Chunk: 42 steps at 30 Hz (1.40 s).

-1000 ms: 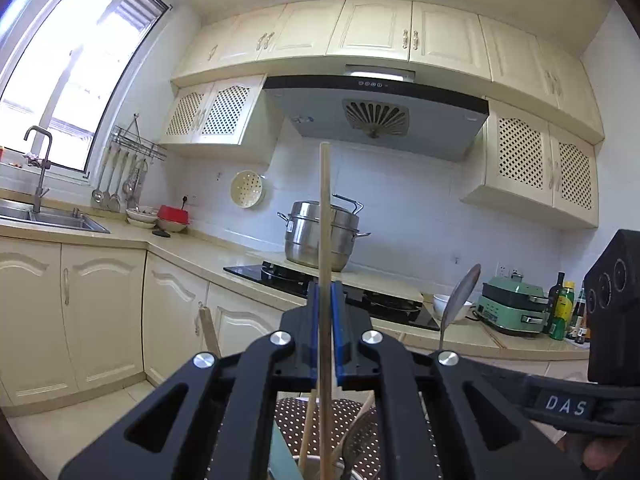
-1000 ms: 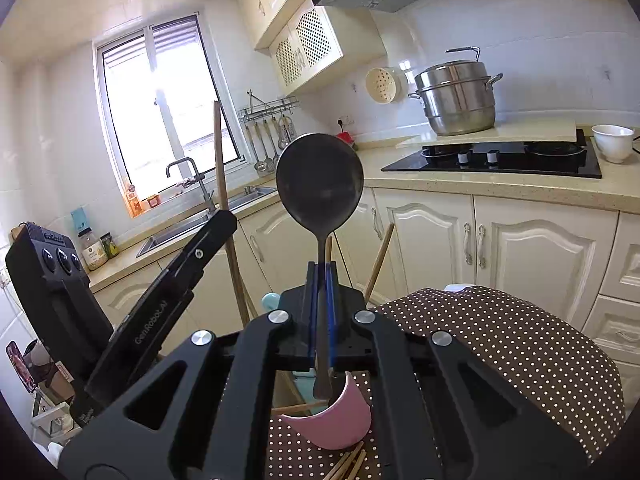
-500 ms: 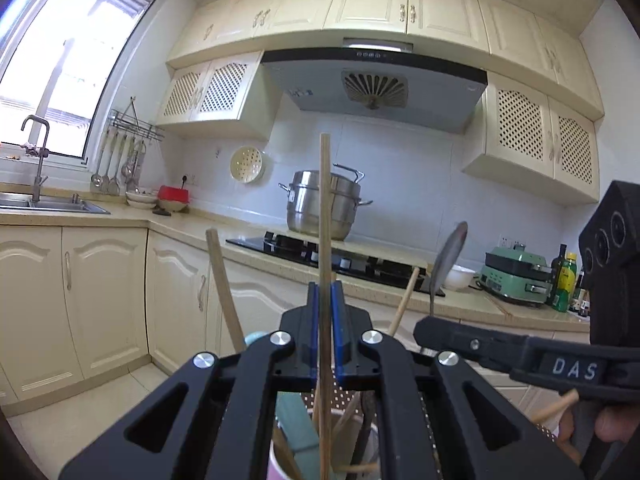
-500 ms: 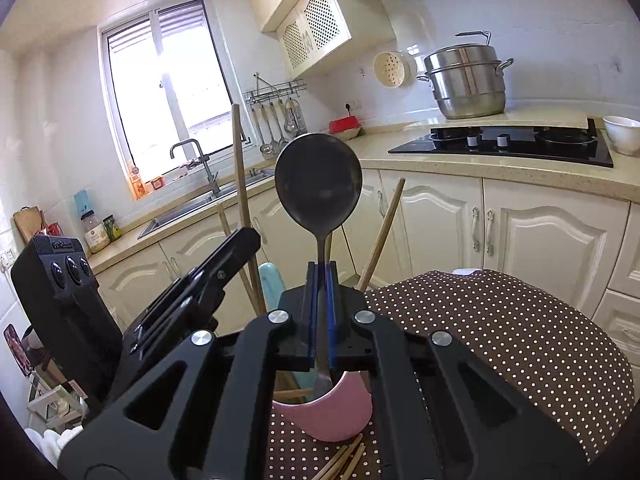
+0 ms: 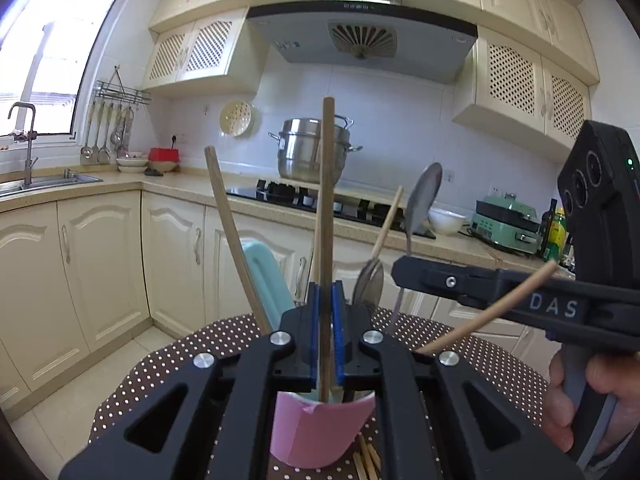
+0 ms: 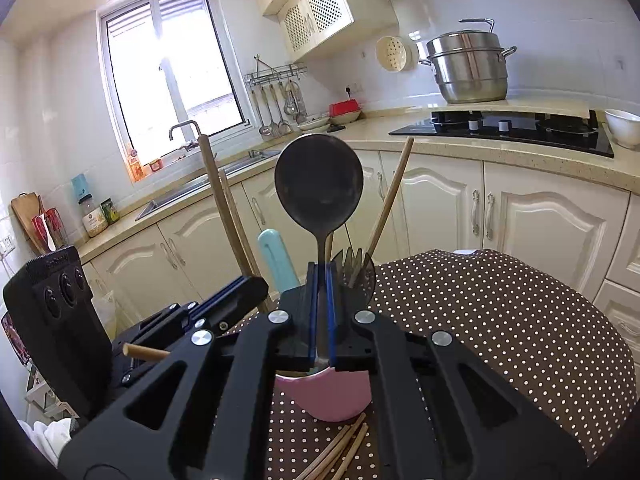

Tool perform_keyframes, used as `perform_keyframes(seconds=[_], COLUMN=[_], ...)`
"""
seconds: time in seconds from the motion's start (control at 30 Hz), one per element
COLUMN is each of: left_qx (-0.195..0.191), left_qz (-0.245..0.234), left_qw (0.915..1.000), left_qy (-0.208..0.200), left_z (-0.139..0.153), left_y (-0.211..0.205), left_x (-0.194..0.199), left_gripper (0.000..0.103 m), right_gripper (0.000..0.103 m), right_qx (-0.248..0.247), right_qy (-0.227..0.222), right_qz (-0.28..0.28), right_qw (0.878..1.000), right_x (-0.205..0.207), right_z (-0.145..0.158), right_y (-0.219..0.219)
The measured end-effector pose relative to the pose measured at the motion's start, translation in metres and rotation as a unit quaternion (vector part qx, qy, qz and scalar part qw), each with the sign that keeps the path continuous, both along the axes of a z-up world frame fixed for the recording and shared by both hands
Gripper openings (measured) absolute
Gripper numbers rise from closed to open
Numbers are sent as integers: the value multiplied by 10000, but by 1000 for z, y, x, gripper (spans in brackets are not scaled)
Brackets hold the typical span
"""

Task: Organize utensils
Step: 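Carry the spoon and chopstick up over the pink cup with both tools, then drop the spoon and chopstick into the pink cup and open both tools, then move both open tools back down over the loose chopsticks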

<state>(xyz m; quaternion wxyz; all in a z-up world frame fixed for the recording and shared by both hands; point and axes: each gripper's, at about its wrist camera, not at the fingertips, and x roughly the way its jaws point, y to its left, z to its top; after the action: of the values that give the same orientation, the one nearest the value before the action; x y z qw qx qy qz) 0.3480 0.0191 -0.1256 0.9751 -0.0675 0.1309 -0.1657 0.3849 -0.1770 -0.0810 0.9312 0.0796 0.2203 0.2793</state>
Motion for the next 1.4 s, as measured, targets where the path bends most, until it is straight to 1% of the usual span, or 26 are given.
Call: perform_keyframes(seconds=[0.07, 0.1, 0.13, 0.27, 0.43, 0.6, 0.67, 0.73, 0.8, 0.9, 0.97, 1.0, 1.03, 1.1, 1.4], left_qx=[-50, -87, -117, -140, -191, -137, -60, 36, 54, 80, 83, 81, 81, 95, 131], left_qz=[-26, -25, -13, 2, 130, 498, 713, 895, 975, 1068, 1102, 1113, 1124, 1171, 1167], left_qw=[10000, 9999, 9999, 9998, 9997, 9983, 9970, 9955, 9945, 9933, 9928, 9927, 9925, 9920, 9923], left_qy=[59, 83, 83, 131, 123, 257, 278, 320, 366, 435, 458, 463, 468, 460, 399], left_z=[0, 1, 1, 4, 7, 9, 10, 12, 14, 18, 21, 23, 24, 28, 41], left_y=[1, 3, 5, 7, 14, 21, 24, 26, 28, 31, 33, 34, 35, 37, 36], left_x=[-2, -3, -5, -11, -21, -27, -29, -30, -33, -36, -40, -42, -43, -50, -75], left_gripper=[15, 28, 33, 34, 42, 46, 47, 50, 51, 54, 55, 56, 58, 59, 59], right_gripper=[4, 4, 4, 5, 5, 5, 6, 6, 6, 11, 24, 40, 52, 52, 54], right_qx=[-29, -34, -12, -45, -52, -77, -65, -83, -95, -103, -109, -89, -71, -46, 52], right_qy=[35, 61, 79, 139, 222, 288, 302, 292, 295, 279, 248, 226, 193, 101, -24], right_qz=[-15, -18, -54, -55, -53, -74, -122, -147, -171, -215, -260, -279, -306, -368, -620], right_qw=[10000, 10000, 10000, 9999, 9997, 9995, 9994, 9994, 9994, 9993, 9993, 9993, 9993, 9993, 9981], right_x=[0, 0, -1, -2, -2, -4, -5, -8, -10, -15, -18, -21, -23, -29, -54], right_z=[-2, -3, -4, -8, -12, -15, -14, -13, -12, -9, -6, -5, -3, 1, 17], right_y=[1, 2, 2, 5, 7, 8, 7, 7, 8, 8, 9, 8, 7, 5, -8])
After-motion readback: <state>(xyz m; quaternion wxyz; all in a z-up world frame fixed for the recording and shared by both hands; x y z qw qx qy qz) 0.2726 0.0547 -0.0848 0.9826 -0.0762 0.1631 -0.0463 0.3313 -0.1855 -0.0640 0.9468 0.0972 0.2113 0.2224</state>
